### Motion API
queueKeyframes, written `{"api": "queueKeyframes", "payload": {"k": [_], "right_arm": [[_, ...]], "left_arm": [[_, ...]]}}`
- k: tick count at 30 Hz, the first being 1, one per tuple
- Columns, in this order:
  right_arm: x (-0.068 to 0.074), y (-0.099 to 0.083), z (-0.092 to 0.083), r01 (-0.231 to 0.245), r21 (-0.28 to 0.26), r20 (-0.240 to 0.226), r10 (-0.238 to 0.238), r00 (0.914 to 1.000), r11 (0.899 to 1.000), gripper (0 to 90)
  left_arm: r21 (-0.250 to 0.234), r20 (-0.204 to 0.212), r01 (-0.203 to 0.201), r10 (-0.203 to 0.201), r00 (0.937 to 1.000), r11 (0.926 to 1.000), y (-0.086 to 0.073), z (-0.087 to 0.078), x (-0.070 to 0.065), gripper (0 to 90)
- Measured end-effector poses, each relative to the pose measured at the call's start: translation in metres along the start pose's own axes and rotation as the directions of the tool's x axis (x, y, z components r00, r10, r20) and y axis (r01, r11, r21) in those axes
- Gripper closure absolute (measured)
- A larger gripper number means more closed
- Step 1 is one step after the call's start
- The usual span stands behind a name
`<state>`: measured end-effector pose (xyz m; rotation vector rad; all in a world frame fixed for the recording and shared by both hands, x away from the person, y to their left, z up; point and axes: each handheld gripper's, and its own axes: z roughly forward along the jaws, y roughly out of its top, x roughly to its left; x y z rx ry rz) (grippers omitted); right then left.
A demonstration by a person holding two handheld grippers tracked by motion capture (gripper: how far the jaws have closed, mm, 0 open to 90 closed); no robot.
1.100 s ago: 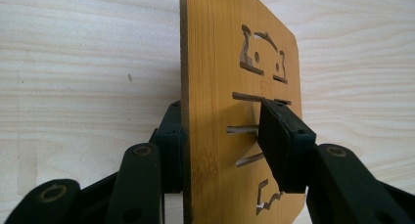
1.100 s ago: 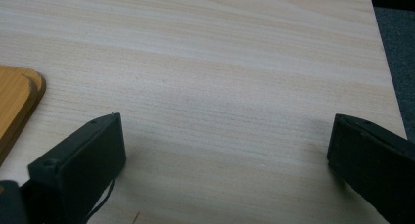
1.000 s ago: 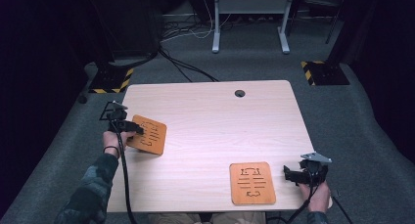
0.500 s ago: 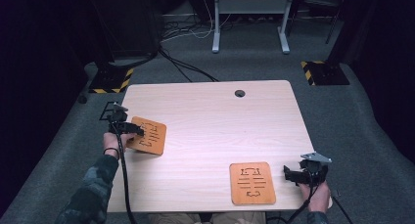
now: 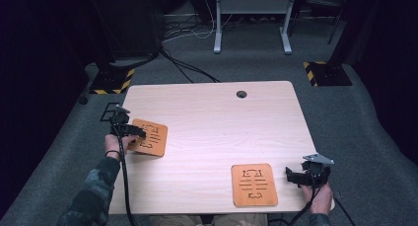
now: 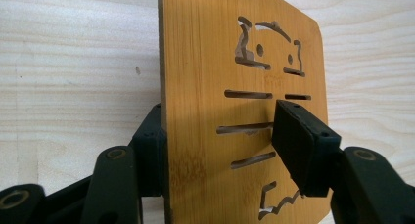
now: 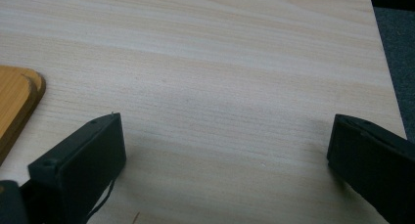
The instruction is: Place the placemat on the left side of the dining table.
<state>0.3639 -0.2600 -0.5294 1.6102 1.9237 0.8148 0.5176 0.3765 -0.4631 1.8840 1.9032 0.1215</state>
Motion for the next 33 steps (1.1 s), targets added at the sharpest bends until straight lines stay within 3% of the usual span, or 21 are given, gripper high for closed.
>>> {"api": "queueKeyframes", "payload": {"k": [8,19,20,33], "right_arm": [[0.000,0.000,0.000,0.000,0.000,0.000,0.000,1.0000,1.000,0.0],[0.000,0.000,0.000,-0.001,0.000,0.000,0.001,1.0000,1.000,0.0],[0.000,0.000,0.000,-0.001,0.000,0.000,0.001,1.0000,1.000,0.0],[0.000,0.000,0.000,0.001,-0.003,-0.001,-0.001,1.0000,1.000,0.0]], "left_arm": [[0.002,0.016,0.033,-0.033,0.9993,0.9995,-0.004,0.004,0.006,40.7],[0.016,0.013,0.024,-0.025,0.9996,0.9996,-0.005,0.007,0.010,38.2],[0.011,0.019,0.041,-0.041,0.9990,0.9991,-0.005,0.008,0.010,38.0],[0.020,0.025,0.044,-0.044,0.9987,0.9989,-0.007,0.011,0.013,36.2]]}}
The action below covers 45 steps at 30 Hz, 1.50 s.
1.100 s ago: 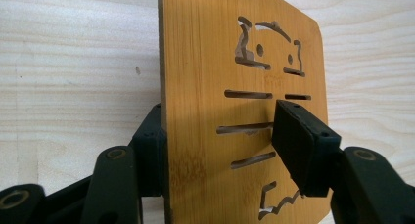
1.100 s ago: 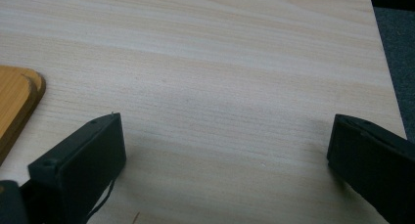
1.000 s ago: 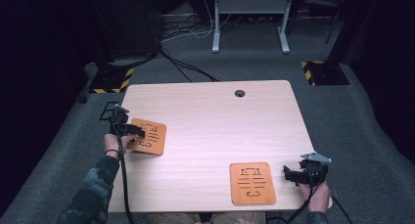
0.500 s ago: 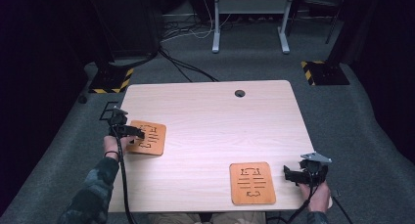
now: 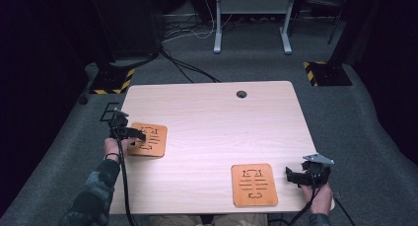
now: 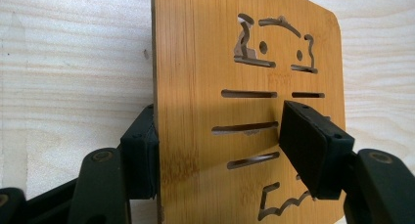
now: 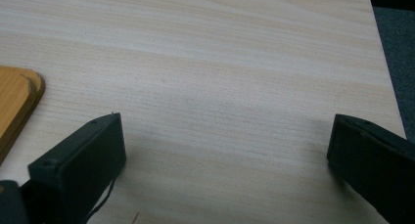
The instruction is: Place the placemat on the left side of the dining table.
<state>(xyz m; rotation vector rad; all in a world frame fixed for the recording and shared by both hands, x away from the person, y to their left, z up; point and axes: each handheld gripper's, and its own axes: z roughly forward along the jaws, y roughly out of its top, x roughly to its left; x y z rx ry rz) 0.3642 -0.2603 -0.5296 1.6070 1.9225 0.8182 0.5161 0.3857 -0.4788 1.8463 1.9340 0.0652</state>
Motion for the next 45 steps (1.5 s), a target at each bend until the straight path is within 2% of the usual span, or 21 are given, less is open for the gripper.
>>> {"api": "queueKeyframes", "payload": {"k": [7,9,11,15,26,27,29,31,34,38,39,41,43,45], "right_arm": [[0.000,0.000,0.000,0.001,0.000,0.000,-0.001,1.0000,1.000,0.0],[0.000,0.000,0.000,0.000,0.000,0.000,0.000,1.0000,1.000,0.0],[0.000,0.000,0.000,-0.003,0.002,0.000,0.003,1.0000,1.000,0.0],[0.000,0.000,0.000,0.001,0.000,0.000,-0.001,1.0000,1.000,0.0],[0.000,0.000,0.000,-0.003,0.003,0.001,0.003,1.0000,1.000,0.0],[0.000,0.000,0.000,0.001,0.001,0.001,-0.001,1.0000,1.000,0.0],[0.000,0.000,0.000,0.001,0.000,0.001,-0.001,1.0000,1.000,0.0],[0.000,0.000,0.000,0.001,0.000,0.001,-0.001,1.0000,1.000,0.0],[0.000,0.000,0.000,0.001,0.000,0.001,-0.001,1.0000,1.000,0.0],[0.000,0.000,0.000,0.001,-0.001,0.000,-0.001,1.0000,1.000,0.0],[0.000,0.000,0.000,0.001,-0.001,0.000,-0.001,1.0000,1.000,0.0],[0.000,0.000,0.000,0.000,-0.001,0.000,0.000,1.0000,1.000,0.0],[0.000,0.000,0.000,-0.001,-0.001,0.001,0.001,1.0000,1.000,0.0],[0.000,0.000,0.000,-0.005,0.001,0.003,0.005,1.0000,1.000,0.0]], "left_arm": [[0.002,0.009,0.008,-0.008,0.9999,1.0000,-0.001,0.002,0.002,35.2],[0.001,0.006,0.020,-0.020,0.9998,0.9998,-0.001,0.002,0.002,34.9],[0.009,-0.007,0.006,-0.006,1.0000,0.9999,-0.002,0.004,0.003,34.2],[0.005,0.011,0.027,-0.027,0.9996,0.9996,-0.004,0.007,0.007,33.8],[-0.003,-0.007,0.015,-0.015,0.9999,0.9999,-0.006,0.008,0.007,34.8],[0.000,-0.028,0.003,-0.003,0.9996,1.0000,-0.006,0.008,0.006,35.5],[0.006,-0.099,-0.043,0.043,0.9941,0.9991,-0.007,0.009,0.002,40.0],[-0.005,-0.090,-0.040,0.039,0.9952,0.9992,-0.008,0.009,0.001,39.6],[-0.003,-0.101,-0.058,0.057,0.9933,0.9983,-0.008,0.010,-0.001,39.5],[-0.009,-0.115,-0.058,0.057,0.9917,0.9983,-0.008,0.011,-0.002,37.2],[-0.010,-0.119,-0.058,0.057,0.9913,0.9983,-0.008,0.011,-0.002,33.2],[-0.020,-0.123,-0.057,0.054,0.9910,0.9982,-0.009,0.011,-0.002,31.1],[-0.020,-0.143,-0.062,0.059,0.9880,0.9979,-0.011,0.012,-0.002,26.8],[-0.020,-0.133,-0.063,0.059,0.9893,0.9978,-0.013,0.010,-0.002,22.5]]}}
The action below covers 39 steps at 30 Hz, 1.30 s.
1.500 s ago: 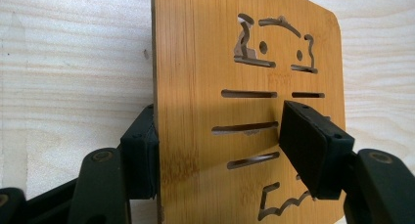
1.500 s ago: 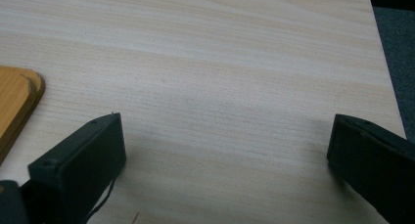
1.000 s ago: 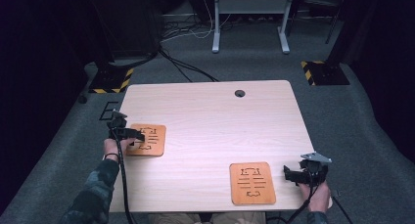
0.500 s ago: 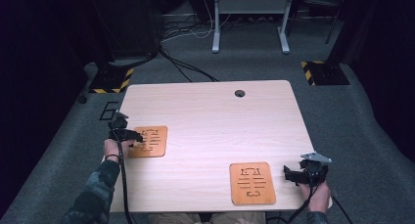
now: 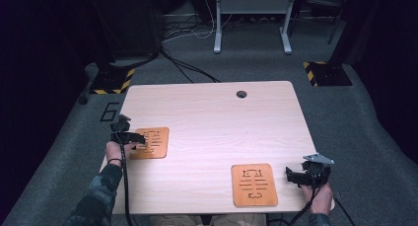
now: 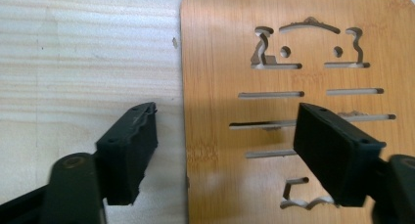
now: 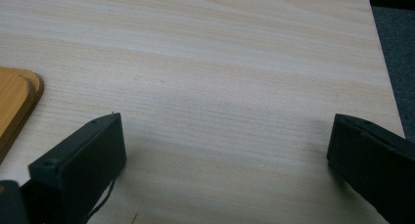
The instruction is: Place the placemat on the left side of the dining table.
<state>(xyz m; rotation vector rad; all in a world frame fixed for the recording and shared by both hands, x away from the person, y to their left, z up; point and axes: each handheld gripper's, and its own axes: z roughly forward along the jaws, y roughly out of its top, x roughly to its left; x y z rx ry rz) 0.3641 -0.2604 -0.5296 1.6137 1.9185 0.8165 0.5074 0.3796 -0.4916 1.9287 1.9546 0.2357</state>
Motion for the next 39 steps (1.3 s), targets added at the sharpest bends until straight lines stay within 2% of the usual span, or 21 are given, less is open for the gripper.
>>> {"api": "queueKeyframes", "payload": {"k": [1,2,3,5,9,10,14,19,20,23,24,25,26,27,29,32,35,36,39], "right_arm": [[0.000,0.000,0.000,0.000,0.000,0.000,0.000,1.0000,1.000,0.0],[0.000,0.000,0.000,0.000,0.000,0.000,0.000,1.0000,1.000,0.0],[0.000,0.000,0.000,0.000,0.000,0.000,0.000,1.0000,1.000,0.0],[0.000,0.000,0.000,0.000,0.000,0.000,0.000,1.0000,1.000,0.1],[0.000,0.000,0.000,0.000,0.000,0.000,0.000,1.0000,1.000,0.0],[0.000,0.000,0.000,0.000,0.000,0.000,0.000,1.0000,1.000,0.0],[0.000,0.000,0.000,0.000,0.000,0.000,0.000,1.0000,1.000,0.2],[0.000,0.000,0.000,-0.002,-0.001,0.001,0.002,1.0000,1.000,0.3],[0.000,0.000,0.000,-0.003,-0.001,0.000,0.003,1.0000,1.000,0.3],[0.000,0.000,0.000,-0.004,-0.001,0.001,0.004,1.0000,1.000,0.3],[0.000,0.000,0.000,-0.004,-0.001,0.003,0.004,1.0000,1.000,0.3],[0.000,0.000,0.000,-0.004,-0.001,0.003,0.004,1.0000,1.000,0.3],[0.000,0.000,0.000,-0.004,-0.001,0.003,0.004,1.0000,1.000,0.3],[0.000,0.000,0.000,-0.004,-0.001,0.003,0.004,1.0000,1.000,0.3],[0.000,0.000,0.000,-0.004,-0.001,0.003,0.004,1.0000,1.000,0.3],[0.000,0.000,0.000,-0.005,-0.001,0.003,0.005,1.0000,1.000,0.3],[0.000,0.000,0.000,-0.004,-0.001,0.003,0.004,1.0000,1.000,0.3],[0.000,0.000,0.000,-0.005,0.000,0.004,0.005,1.0000,1.000,0.3],[0.000,0.000,0.000,-0.005,-0.001,0.004,0.005,1.0000,1.000,0.3]], "left_arm": [[-0.006,0.007,-0.013,0.013,0.9999,0.9999,-0.001,-0.001,-0.001,19.3],[-0.020,-0.023,-0.045,0.044,0.9988,0.9988,-0.002,-0.004,-0.004,15.9],[-0.020,-0.023,-0.045,0.044,0.9988,0.9988,-0.002,-0.004,-0.004,15.1],[-0.033,-0.032,-0.078,0.077,0.9965,0.9964,-0.005,-0.008,-0.007,14.5],[-0.065,-0.029,-0.093,0.091,0.9954,0.9935,-0.014,-0.015,-0.010,9.8],[-0.085,-0.046,-0.112,0.108,0.9931,0.9901,-0.019,-0.019,-0.011,9.2],[-0.096,-0.064,-0.125,0.119,0.9908,0.9876,-0.028,-0.024,-0.013,9.3],[-0.151,-0.049,-0.152,0.147,0.9880,0.9767,-0.045,-0.035,-0.018,8.8],[-0.167,-0.052,-0.182,0.176,0.9830,0.9690,-0.052,-0.040,-0.021,8.7],[-0.169,-0.048,-0.199,0.194,0.9799,0.9654,-0.060,-0.043,-0.022,7.1],[-0.179,-0.055,-0.220,0.213,0.9754,0.9590,-0.068,-0.046,-0.024,6.6],[-0.179,-0.055,-0.220,0.213,0.9754,0.9590,-0.068,-0.046,-0.024,6.3],[-0.189,-0.059,-0.233,0.226,0.9724,0.9539,-0.077,-0.050,-0.024,6.1],[-0.189,-0.059,-0.233,0.226,0.9724,0.9539,-0.077,-0.050,-0.024,5.9],[-0.210,-0.075,-0.243,0.233,0.9697,0.9470,-0.087,-0.052,-0.024,5.5],[-0.224,-0.082,-0.252,0.240,0.9673,0.9414,-0.103,-0.054,-0.022,5.1],[-0.230,-0.099,-0.253,0.236,0.9667,0.9397,-0.118,-0.054,-0.018,4.3],[-0.230,-0.119,-0.256,0.234,0.9649,0.9390,-0.127,-0.053,-0.016,3.9],[-0.232,-0.124,-0.250,0.227,0.9660,0.9400,-0.137,-0.050,-0.013,3.4]]}}
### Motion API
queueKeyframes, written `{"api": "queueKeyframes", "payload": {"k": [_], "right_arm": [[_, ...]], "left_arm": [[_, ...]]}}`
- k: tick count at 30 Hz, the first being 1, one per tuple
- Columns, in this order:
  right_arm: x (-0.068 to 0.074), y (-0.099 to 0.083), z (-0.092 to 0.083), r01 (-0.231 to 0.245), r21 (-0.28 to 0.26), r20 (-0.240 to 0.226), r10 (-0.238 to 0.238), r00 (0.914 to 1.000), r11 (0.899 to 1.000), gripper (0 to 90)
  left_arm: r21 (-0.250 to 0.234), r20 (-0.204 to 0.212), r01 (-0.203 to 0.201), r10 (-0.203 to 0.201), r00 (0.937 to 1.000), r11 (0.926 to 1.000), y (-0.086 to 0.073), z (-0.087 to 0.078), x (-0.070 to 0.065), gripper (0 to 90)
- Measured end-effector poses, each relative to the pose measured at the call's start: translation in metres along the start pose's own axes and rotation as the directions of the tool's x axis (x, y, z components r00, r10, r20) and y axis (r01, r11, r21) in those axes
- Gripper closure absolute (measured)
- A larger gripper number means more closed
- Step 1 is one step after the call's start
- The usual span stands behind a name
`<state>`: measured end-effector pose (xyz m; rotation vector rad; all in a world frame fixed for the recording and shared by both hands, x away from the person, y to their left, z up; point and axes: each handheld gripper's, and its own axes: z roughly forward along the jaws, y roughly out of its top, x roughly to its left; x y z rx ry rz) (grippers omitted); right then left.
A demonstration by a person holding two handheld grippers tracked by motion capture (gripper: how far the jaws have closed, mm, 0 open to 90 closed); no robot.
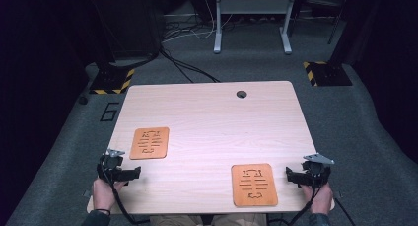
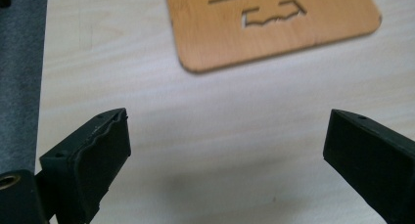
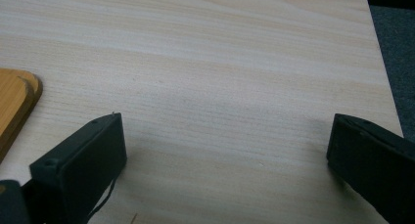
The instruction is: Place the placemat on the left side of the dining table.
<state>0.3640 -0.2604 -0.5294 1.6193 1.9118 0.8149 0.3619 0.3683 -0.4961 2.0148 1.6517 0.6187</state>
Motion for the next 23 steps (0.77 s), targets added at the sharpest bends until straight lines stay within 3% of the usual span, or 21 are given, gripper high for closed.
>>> {"api": "queueKeyframes", "payload": {"k": [1,8,12,14,17,23], "right_arm": [[0.000,0.000,0.000,0.000,0.000,-0.001,0.000,1.0000,1.000,0.3],[0.000,0.000,0.000,0.000,0.001,-0.001,0.000,1.0000,1.000,0.3],[0.000,0.000,0.000,-0.001,0.001,0.000,0.001,1.0000,1.000,0.3],[0.000,0.000,0.000,0.000,0.000,-0.001,0.000,1.0000,1.000,0.3],[0.000,0.000,0.000,0.000,0.000,-0.001,0.000,1.0000,1.000,0.3],[0.000,0.000,0.000,0.001,0.000,-0.001,-0.001,1.0000,1.000,0.3]], "left_arm": [[-0.005,-0.016,0.003,-0.003,0.9999,1.0000,-0.009,0.001,0.000,3.1],[-0.019,-0.061,0.000,-0.001,0.9981,0.9998,-0.031,0.004,0.002,0.5],[-0.070,-0.034,0.027,-0.030,0.9990,0.9972,-0.040,0.005,0.008,0.0],[-0.087,0.010,0.058,-0.057,0.9983,0.9945,-0.044,0.007,0.013,0.0],[-0.163,0.022,0.075,-0.072,0.9971,0.9837,-0.052,0.009,0.016,0.0],[-0.165,0.024,0.063,-0.060,0.9979,0.9843,-0.052,0.010,0.018,0.0]]}}
